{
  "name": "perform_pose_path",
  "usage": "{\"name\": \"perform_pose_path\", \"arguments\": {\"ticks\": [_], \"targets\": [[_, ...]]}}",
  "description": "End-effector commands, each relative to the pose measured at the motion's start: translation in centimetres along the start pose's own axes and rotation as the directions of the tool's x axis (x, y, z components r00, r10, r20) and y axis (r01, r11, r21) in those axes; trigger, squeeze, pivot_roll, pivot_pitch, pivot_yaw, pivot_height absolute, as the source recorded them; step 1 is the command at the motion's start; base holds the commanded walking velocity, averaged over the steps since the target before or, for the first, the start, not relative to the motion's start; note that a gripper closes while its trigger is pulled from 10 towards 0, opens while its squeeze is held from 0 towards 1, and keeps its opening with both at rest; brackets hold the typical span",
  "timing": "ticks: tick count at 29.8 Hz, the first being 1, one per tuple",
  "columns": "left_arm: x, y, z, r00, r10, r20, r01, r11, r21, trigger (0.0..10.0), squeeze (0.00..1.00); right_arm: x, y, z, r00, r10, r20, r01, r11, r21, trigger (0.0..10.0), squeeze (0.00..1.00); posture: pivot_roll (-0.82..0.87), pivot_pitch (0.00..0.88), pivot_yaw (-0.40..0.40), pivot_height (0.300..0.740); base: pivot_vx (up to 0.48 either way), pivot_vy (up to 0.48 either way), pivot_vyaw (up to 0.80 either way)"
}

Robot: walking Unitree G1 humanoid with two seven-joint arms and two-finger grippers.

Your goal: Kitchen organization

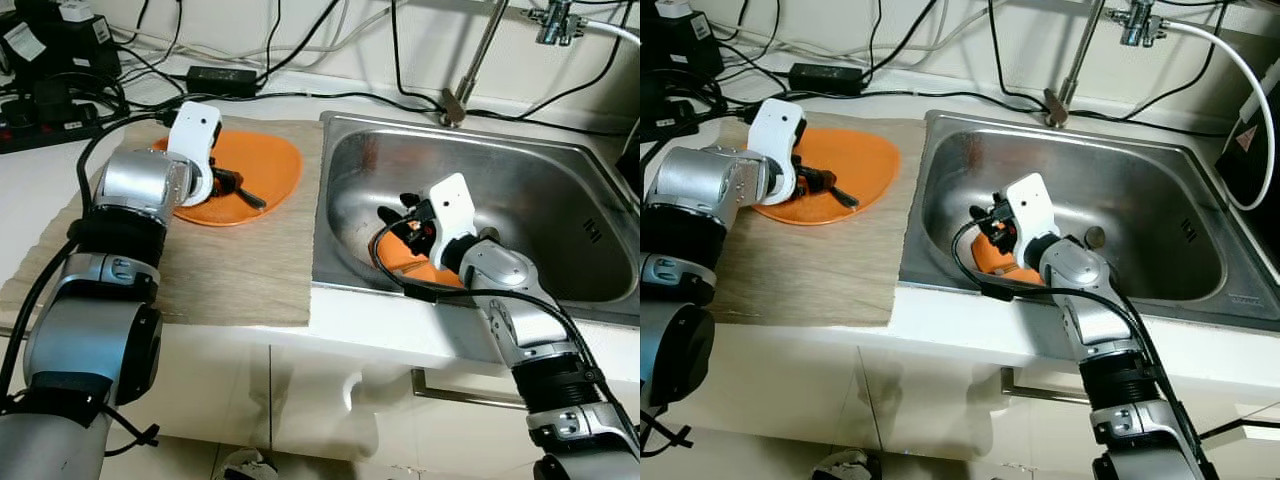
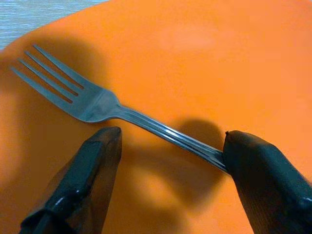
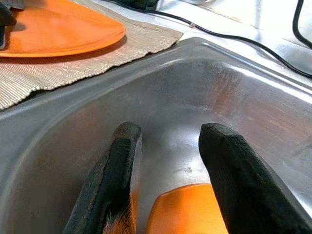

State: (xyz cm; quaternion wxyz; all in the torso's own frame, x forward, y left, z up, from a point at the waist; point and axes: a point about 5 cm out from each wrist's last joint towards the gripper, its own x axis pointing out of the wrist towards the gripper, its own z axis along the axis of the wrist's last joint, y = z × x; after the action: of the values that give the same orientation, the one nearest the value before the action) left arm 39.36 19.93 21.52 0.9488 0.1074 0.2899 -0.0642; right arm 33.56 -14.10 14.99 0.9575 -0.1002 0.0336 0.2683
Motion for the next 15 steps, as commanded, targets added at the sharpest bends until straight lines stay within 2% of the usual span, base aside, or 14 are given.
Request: {"name": "perform_pose_path", "arguments": {"ticks": [1,15], "targets": [[0.6,0.3,-1.7,0.996,0.012,-0.087,-0.012,1.0,0.006,0.0,0.0,-0.1,-0.7,0.3,1.0,-0.009,-0.002,0.009,1.0,-0.009,10.0,0.0,0.1,0.002,-0.052,0.74,0.0,0.0,0.0],[0.2,1.5,-1.0,0.998,0.019,-0.057,-0.019,1.0,-0.004,0.0,0.0,0.1,-1.0,0.6,1.0,-0.013,0.002,0.013,1.0,-0.017,10.0,0.0,0.1,0.009,-0.054,0.74,0.0,0.0,0.0]]}}
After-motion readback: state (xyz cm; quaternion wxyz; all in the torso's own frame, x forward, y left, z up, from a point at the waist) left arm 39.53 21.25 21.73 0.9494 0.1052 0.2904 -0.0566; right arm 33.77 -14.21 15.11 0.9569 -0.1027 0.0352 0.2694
